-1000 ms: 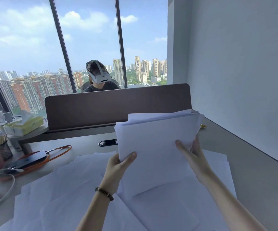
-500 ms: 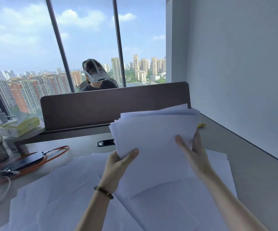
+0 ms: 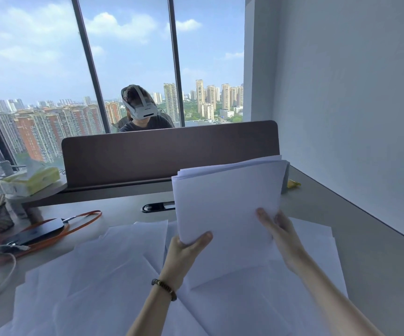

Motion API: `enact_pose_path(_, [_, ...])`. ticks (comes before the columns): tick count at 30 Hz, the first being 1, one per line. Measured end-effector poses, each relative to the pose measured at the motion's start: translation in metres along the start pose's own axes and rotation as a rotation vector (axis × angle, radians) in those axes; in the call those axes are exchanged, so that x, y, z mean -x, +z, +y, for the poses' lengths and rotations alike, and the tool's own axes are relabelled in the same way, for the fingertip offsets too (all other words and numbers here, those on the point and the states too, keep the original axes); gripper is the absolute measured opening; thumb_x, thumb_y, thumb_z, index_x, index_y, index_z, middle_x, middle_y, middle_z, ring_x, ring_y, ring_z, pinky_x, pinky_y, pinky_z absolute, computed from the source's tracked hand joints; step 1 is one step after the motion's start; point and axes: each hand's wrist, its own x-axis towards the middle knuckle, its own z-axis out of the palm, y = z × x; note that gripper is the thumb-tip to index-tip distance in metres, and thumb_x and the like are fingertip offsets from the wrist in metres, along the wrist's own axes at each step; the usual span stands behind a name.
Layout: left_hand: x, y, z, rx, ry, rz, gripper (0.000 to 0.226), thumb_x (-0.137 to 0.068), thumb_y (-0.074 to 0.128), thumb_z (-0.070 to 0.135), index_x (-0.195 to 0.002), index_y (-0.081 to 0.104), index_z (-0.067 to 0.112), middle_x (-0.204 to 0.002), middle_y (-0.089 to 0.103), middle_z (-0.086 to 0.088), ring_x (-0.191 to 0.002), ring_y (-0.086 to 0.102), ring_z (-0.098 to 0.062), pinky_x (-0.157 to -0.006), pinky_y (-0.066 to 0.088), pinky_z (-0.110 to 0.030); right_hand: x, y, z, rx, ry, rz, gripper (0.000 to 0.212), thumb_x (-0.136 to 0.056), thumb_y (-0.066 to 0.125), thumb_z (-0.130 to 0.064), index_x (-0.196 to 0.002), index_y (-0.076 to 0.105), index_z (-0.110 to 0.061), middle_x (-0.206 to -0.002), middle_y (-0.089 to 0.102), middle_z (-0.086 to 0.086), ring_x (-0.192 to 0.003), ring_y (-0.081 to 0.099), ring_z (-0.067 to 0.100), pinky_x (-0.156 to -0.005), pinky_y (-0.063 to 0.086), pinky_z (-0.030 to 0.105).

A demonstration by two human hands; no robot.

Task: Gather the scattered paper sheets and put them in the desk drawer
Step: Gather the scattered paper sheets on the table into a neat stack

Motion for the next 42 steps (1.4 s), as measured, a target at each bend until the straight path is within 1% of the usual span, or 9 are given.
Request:
enact_pose_path(5, [-0.007,0.001,0.007,-0.058,-0.006,0.064,0.016,-0.080,0.081,0.026,-0.095,0.080,0.024,-0.100,0.080,0.001,-0.096,0.074,-0.016,-0.086,0.058,-0.038,-0.001,0.005,0.015,0.050,0.053,0.023,0.021,-0.099,0.062,-0.021,-0.118,0.070,-0.020,-0.110,0.078,-0.012,-0.111,0.071,0.011,-0.083,0.055,0.020])
enact_pose_path(9, [-0.003,-0.012,0.012,0.035,-0.012,-0.010,0.032,-0.084,0.078,0.022,-0.113,0.073,0.010,-0.110,0.077,-0.007,-0.103,0.073,-0.020,-0.088,0.058,-0.037,0.004,0.001,0.009,0.019,0.062,0.003,0.024,-0.098,0.063,-0.023,-0.121,0.070,-0.020,-0.114,0.077,-0.005,-0.108,0.072,0.015,-0.091,0.056,0.037])
enact_pose_path(15, [0.011,-0.013,-0.014,-0.106,-0.117,0.072,0.016,-0.079,0.083,0.020,-0.094,0.078,0.015,-0.085,0.079,0.002,-0.083,0.072,-0.020,-0.067,0.057,-0.027,0.027,0.009,0.041,0.068,0.082,0.035,0.017,-0.094,0.067,-0.008,-0.103,0.074,-0.021,-0.097,0.080,-0.015,-0.102,0.073,0.010,-0.074,0.054,0.012])
enact_pose_path(19, [0.004,-0.012,0.005,-0.118,-0.060,0.117,0.010,-0.082,0.080,0.020,-0.087,0.076,0.013,-0.069,0.074,0.012,-0.068,0.068,-0.008,-0.060,0.052,-0.020,0.014,0.011,0.021,0.070,0.050,0.016,0.021,-0.097,0.063,-0.010,-0.112,0.071,-0.022,-0.105,0.079,-0.013,-0.101,0.073,0.005,-0.082,0.056,0.022])
enact_pose_path(23, [0.004,-0.015,0.012,-0.039,-0.022,0.133,0.006,-0.084,0.078,0.018,-0.088,0.080,0.014,-0.086,0.078,0.002,-0.080,0.072,-0.016,-0.074,0.056,-0.034,0.011,0.011,0.007,0.039,0.005,-0.025,0.024,-0.099,0.060,-0.011,-0.120,0.067,-0.022,-0.111,0.077,-0.013,-0.102,0.072,0.001,-0.080,0.055,0.018])
enact_pose_path(29, [0.018,-0.024,-0.008,0.028,-0.091,0.006,0.038,-0.076,0.080,0.031,-0.104,0.077,0.006,-0.105,0.077,-0.015,-0.101,0.073,-0.034,-0.090,0.057,-0.051,0.030,0.011,0.030,-0.038,0.128,-0.077,0.023,-0.099,0.059,-0.013,-0.119,0.068,-0.021,-0.111,0.078,-0.007,-0.105,0.073,0.010,-0.078,0.057,0.018])
enact_pose_path(32, [0.022,-0.024,-0.012,0.068,-0.121,-0.001,0.044,-0.073,0.081,0.031,-0.107,0.075,0.005,-0.107,0.076,-0.017,-0.103,0.072,-0.036,-0.091,0.057,-0.051,0.036,0.013,0.040,-0.058,0.164,-0.070,0.021,-0.099,0.059,-0.011,-0.116,0.069,-0.020,-0.108,0.079,-0.008,-0.102,0.074,0.009,-0.076,0.057,0.017])
enact_pose_path(36, [0.024,-0.023,-0.010,0.098,-0.106,-0.003,0.027,-0.079,0.076,0.021,-0.105,0.078,0.014,-0.109,0.076,-0.013,-0.102,0.073,-0.029,-0.090,0.057,-0.045,0.036,0.016,0.037,-0.037,0.150,-0.067,0.022,-0.100,0.056,-0.009,-0.116,0.069,-0.020,-0.107,0.079,-0.010,-0.101,0.073,0.005,-0.075,0.055,0.015])
enact_pose_path(42, [0.016,-0.042,0.005,0.067,-0.088,-0.056,0.043,-0.071,0.079,0.034,-0.104,0.078,0.007,-0.110,0.074,-0.021,-0.105,0.070,-0.041,-0.095,0.054,-0.055,0.025,0.010,0.018,-0.023,0.039,-0.074,0.022,-0.099,0.057,-0.022,-0.117,0.068,-0.027,-0.119,0.075,-0.004,-0.116,0.068,0.015,-0.095,0.054,0.034])
